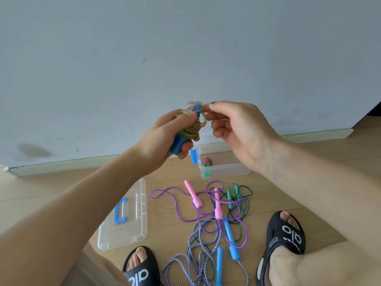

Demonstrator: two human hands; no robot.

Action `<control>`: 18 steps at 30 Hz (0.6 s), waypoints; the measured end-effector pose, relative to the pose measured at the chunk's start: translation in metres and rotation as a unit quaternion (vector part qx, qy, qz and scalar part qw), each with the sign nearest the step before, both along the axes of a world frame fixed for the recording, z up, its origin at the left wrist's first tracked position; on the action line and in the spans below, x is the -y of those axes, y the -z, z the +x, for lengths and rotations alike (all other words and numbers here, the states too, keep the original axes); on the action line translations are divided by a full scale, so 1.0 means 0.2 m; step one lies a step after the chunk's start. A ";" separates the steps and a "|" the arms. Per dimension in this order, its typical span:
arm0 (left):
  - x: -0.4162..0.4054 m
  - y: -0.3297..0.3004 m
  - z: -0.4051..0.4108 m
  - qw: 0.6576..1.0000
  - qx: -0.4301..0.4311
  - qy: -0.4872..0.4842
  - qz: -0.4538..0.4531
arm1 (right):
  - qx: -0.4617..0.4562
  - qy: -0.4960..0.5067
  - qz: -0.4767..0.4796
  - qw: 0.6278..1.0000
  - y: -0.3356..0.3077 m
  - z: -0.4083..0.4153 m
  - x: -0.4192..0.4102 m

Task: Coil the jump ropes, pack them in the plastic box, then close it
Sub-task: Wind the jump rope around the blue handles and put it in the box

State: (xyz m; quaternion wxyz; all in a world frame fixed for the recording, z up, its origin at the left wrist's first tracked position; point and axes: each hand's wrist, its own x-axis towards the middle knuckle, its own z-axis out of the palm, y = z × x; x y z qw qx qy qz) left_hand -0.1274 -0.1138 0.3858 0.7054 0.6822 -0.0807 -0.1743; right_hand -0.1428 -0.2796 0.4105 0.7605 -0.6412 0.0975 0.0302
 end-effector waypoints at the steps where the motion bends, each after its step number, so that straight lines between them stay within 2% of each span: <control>1: -0.01 0.01 0.00 0.998 0.037 -0.005 0.043 | -0.009 -0.015 0.027 0.999 -0.01 0.00 0.00; 3: -0.02 0.02 0.00 0.984 0.108 -0.004 0.140 | 0.005 -0.046 0.026 0.999 -0.01 0.01 0.02; 4: -0.02 0.03 0.00 0.974 0.138 -0.006 0.180 | 0.027 -0.062 -0.005 0.998 -0.01 0.02 0.03; 6: -0.02 0.04 0.00 0.951 0.200 -0.021 0.237 | 0.088 -0.104 -0.138 0.981 0.00 0.04 0.06; 8: -0.02 0.05 0.00 0.915 0.271 -0.036 0.297 | 0.141 -0.134 -0.274 0.942 0.01 0.03 0.07; 10: -0.02 0.06 0.00 0.877 0.331 -0.043 0.345 | 0.179 -0.139 -0.344 0.911 0.03 0.03 0.07; 13: -0.02 0.07 0.01 0.843 0.380 -0.042 0.379 | 0.211 -0.137 -0.392 0.885 0.06 0.04 0.07; 18: -0.02 0.09 0.02 0.817 0.415 -0.009 0.401 | 0.233 -0.174 -0.477 0.829 0.07 0.10 0.12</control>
